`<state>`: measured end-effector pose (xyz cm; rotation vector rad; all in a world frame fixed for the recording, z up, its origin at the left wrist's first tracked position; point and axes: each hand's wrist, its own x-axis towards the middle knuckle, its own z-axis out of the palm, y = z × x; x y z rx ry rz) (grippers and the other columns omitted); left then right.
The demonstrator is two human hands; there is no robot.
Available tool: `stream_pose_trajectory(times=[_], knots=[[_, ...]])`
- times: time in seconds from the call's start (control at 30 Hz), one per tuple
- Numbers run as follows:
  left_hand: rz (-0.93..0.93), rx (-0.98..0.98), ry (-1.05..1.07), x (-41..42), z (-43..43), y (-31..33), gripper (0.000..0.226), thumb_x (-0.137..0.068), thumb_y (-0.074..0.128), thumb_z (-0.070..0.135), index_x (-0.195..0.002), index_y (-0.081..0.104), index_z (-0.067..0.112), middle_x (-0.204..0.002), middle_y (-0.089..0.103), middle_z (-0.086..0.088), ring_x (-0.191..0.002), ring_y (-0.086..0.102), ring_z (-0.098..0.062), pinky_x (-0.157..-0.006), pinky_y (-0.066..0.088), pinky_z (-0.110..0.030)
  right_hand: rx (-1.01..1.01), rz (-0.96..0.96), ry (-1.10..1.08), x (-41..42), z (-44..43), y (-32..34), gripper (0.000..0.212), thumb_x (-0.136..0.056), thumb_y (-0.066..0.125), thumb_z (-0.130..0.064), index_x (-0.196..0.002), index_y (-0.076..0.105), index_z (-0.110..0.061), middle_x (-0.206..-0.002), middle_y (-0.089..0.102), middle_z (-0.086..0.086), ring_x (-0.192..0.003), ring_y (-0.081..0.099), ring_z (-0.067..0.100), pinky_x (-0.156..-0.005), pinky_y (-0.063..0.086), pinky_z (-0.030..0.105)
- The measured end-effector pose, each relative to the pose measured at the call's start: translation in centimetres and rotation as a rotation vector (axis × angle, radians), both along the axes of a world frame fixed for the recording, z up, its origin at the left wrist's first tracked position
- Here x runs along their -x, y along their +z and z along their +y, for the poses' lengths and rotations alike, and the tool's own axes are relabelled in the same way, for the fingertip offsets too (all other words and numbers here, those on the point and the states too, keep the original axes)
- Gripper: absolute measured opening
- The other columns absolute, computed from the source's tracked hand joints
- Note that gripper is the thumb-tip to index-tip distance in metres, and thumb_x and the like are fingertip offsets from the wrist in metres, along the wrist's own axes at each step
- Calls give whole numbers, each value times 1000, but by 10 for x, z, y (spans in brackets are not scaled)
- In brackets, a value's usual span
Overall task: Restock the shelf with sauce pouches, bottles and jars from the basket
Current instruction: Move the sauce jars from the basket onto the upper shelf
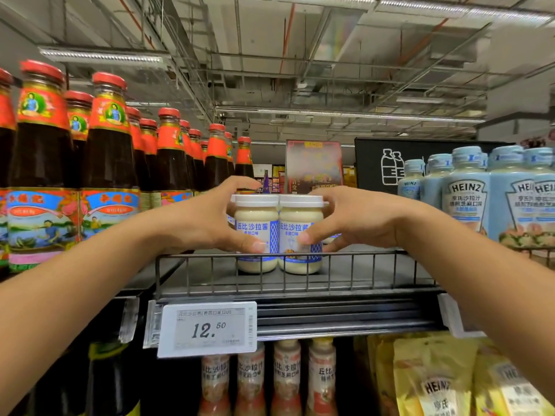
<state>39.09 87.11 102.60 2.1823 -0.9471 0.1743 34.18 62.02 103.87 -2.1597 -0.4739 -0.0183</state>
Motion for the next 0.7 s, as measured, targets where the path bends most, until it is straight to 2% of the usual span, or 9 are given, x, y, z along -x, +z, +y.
stream_pose_trajectory(times=[0.07,0.1,0.2,0.27,0.37,0.43,0.5,0.57,0.7], knots=[[-61,-8,5,-4,5,3,90,-59,93,28,-131,44,51,-120,60,4,-92,73,-13,-79,59,-27,-32,-129,-71,1,0,-1,82,-53,89,-34,-128,55,-25,-118,66,12,-104,70,21,-77,62,34],[-91,-11,-2,-6,7,5,82,-59,94,25,-124,51,51,-119,60,3,-88,74,-15,-75,59,-27,-38,-208,-96,1,0,0,83,-50,88,-38,-125,57,-26,-113,65,9,-97,71,17,-75,62,35],[-162,-46,-2,-10,6,11,71,-51,95,33,-110,59,50,-116,63,7,-83,74,-14,-64,56,-24,18,-370,-128,1,-1,2,64,-50,88,-41,-107,66,-21,-87,66,2,-68,67,5,-71,63,35],[-204,-73,9,-10,2,14,71,-44,91,45,-107,58,48,-113,63,16,-79,73,-9,-56,52,-18,60,-405,-147,0,-4,4,56,-53,89,-40,-102,70,-20,-82,64,0,-62,62,5,-67,60,31],[-299,-133,31,-13,-8,16,69,-50,92,49,-109,54,46,-110,58,28,-77,70,0,-58,49,-13,123,-420,-169,-1,-13,8,43,-63,91,-31,-101,74,-21,-79,63,-3,-62,58,9,-64,54,29],[-358,-176,42,-17,-17,18,67,-58,92,45,-112,53,42,-112,56,27,-79,66,8,-61,47,-8,183,-443,-209,-3,-20,9,42,-65,91,-32,-103,74,-23,-78,63,-7,-61,58,10,-60,51,29],[-418,-233,60,-21,-26,20,69,-62,90,47,-118,51,36,-116,54,25,-82,61,13,-62,42,-3,252,-486,-268,-7,-28,11,46,-65,91,-37,-106,75,-25,-80,61,-14,-58,58,0,-63,47,22],[-465,-268,66,-26,-35,22,70,-62,89,50,-119,52,31,-114,56,20,-82,61,9,-63,43,-5,327,-520,-317,-12,-34,12,50,-66,90,-41,-112,74,-27,-82,60,-21,-62,59,-10,-66,43,18],[-554,-338,89,-36,-50,26,70,-61,86,57,-116,53,28,-105,57,19,-89,56,3,-64,42,-9,450,-563,-345,-22,-46,16,51,-71,88,-39,-118,70,-29,-110,68,-10,-82,66,-4,-72,49,17]])
